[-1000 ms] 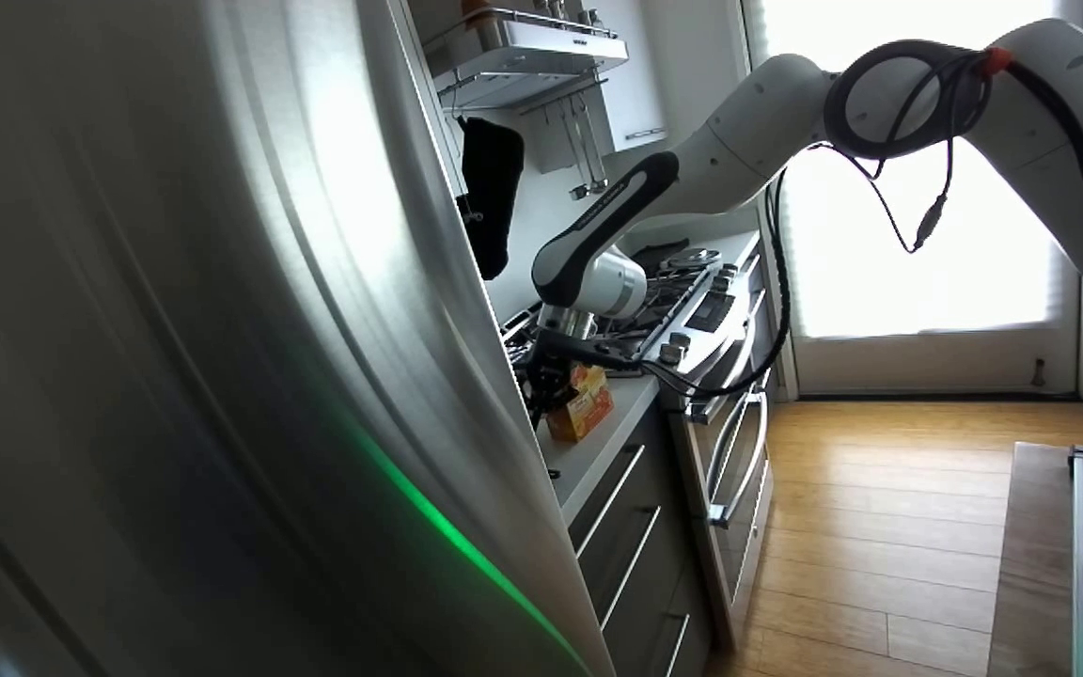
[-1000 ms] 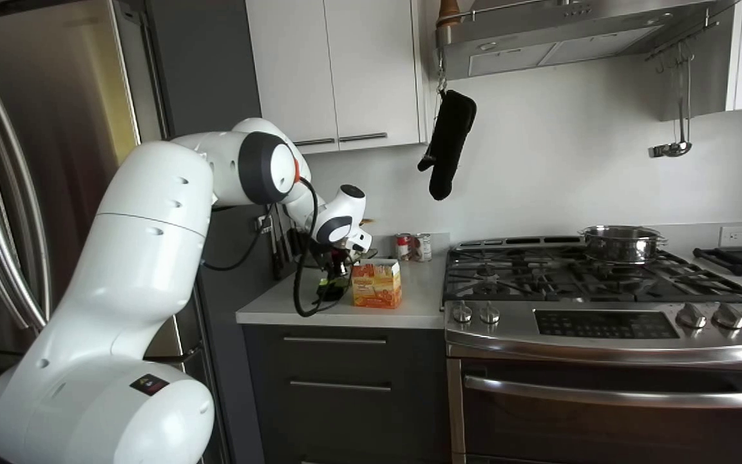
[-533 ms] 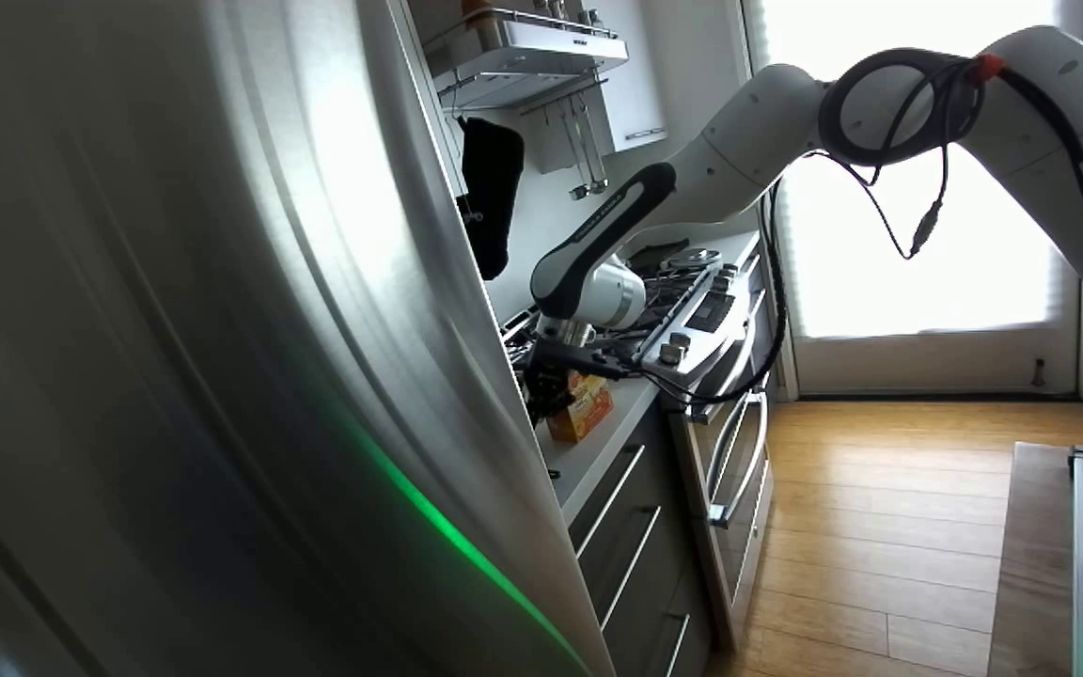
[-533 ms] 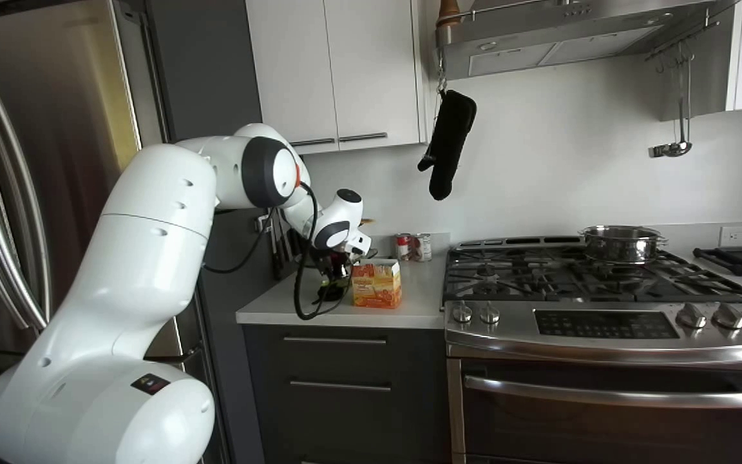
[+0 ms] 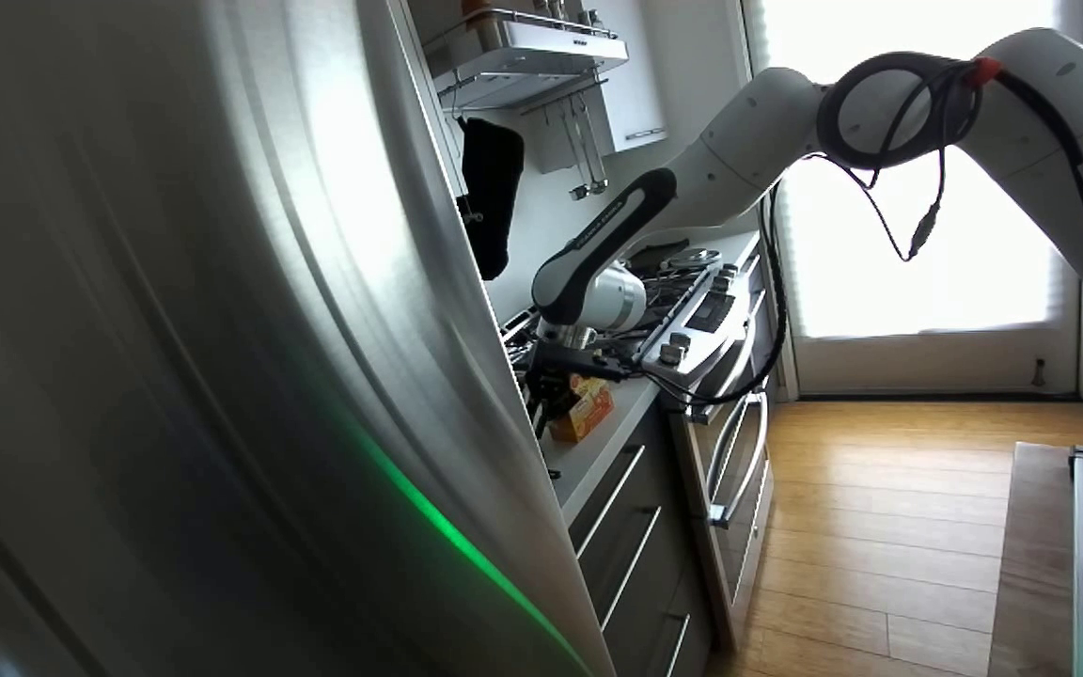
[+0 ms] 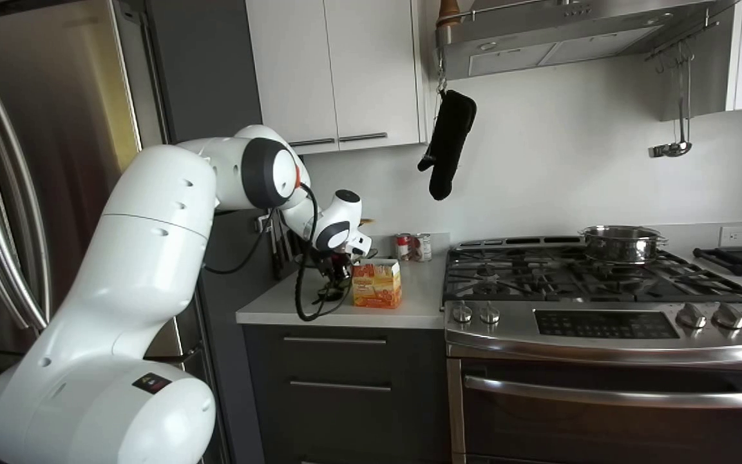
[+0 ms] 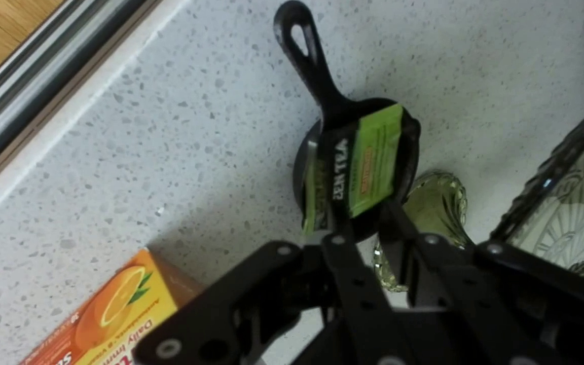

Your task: Pick up one sachet from the orange box and put it in the black measuring spoon

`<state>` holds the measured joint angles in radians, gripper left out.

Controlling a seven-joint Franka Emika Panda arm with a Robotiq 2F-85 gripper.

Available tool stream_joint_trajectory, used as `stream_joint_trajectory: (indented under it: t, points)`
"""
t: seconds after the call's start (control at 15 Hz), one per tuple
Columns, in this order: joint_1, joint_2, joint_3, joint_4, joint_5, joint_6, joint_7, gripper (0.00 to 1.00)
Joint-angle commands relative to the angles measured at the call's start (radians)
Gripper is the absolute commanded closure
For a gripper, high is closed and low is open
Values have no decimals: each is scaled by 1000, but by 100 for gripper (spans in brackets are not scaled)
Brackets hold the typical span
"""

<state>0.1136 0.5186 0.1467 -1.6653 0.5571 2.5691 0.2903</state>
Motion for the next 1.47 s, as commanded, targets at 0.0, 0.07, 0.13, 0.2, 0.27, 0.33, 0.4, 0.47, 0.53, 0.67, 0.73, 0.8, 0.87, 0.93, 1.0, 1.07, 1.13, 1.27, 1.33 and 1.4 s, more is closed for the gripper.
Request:
stream_joint_trajectory:
  t: [0.0,0.07,0.13,0.2,0.27,0.33,0.4,0.47,0.53,0.67,0.73,0.8,0.87,0.93,1.0,1.07,1.13,1.27,1.33,1.4]
  points:
    - [11,-19,-9,-26,-42,13,29,46]
    - [8,-25,-5,-30,-49,-1,26,38]
    - [2,-37,2,-40,-57,-29,13,31]
    - [5,-49,0,-50,-71,-47,17,23]
    - [4,-67,-1,-63,-87,-86,14,16]
    - [6,-82,-2,-73,-103,-120,14,8]
    - [15,-98,-12,-84,-130,-152,30,1]
    - [20,-114,-19,-92,-156,-192,32,0]
    - [23,-130,-23,-99,-180,-228,35,0]
    - [27,-160,-29,-110,-234,-307,28,0]
    - [29,-178,-32,-117,-267,-351,19,0]
    - [32,-195,-34,-124,-295,-386,11,0]
    - [32,-216,-32,-132,-326,-427,-11,0]
    - [37,-241,-30,-143,-359,-455,-28,1]
    - [43,-270,-27,-156,-390,-474,-39,0]
    - [51,-293,-25,-166,-424,-481,-47,0]
    - [55,-320,-20,-177,-444,-495,-55,0]
    - [68,-377,-4,-199,-474,-522,-82,0]
    - [77,-404,1,-214,-494,-516,-84,0]
    - [83,-427,4,-225,-515,-505,-76,0]
